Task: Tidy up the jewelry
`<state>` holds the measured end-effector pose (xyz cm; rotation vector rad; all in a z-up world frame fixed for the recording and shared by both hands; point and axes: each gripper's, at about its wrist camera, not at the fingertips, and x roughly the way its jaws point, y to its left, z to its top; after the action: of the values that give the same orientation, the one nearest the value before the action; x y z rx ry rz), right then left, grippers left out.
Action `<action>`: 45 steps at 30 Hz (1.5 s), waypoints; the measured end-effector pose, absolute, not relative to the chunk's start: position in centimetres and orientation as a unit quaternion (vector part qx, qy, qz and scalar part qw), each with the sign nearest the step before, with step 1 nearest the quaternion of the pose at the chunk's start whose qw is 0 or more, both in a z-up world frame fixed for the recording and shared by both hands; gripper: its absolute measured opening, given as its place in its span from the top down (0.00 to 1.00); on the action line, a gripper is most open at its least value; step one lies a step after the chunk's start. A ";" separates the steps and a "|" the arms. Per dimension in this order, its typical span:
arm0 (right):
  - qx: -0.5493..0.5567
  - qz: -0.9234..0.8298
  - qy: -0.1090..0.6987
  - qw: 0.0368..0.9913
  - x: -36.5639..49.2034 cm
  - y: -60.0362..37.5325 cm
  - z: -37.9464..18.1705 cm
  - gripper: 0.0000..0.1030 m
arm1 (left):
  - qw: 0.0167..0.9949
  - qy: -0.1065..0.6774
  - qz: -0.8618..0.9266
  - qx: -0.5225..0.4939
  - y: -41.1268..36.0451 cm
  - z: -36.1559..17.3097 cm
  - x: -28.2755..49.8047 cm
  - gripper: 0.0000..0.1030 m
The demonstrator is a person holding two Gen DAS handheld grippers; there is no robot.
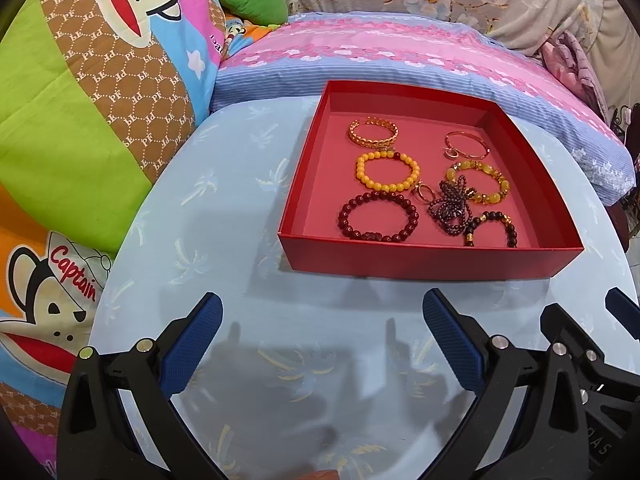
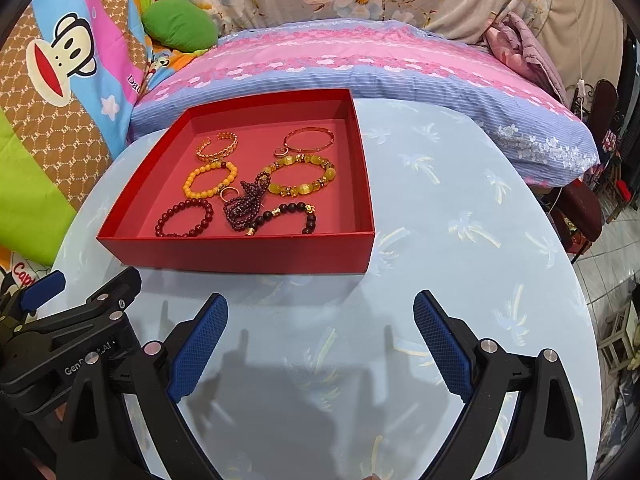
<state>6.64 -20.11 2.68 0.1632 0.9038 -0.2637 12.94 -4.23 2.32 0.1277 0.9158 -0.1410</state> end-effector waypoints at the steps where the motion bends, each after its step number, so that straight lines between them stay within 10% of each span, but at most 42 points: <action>1: 0.078 -0.127 0.435 0.888 6.6 -20.1 2.7 0.13 | 0.893 0.441 -0.068 0.062 -4.2 2.3 12.9 0.07; 45: 0.080 -0.124 0.438 0.887 6.6 -20.2 2.6 0.13 | 0.892 0.443 -0.067 0.061 -3.9 2.5 13.2 0.07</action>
<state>6.63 -20.18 2.61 0.1668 0.9098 -0.2578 13.21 -3.94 2.48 0.1271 0.9192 -0.1391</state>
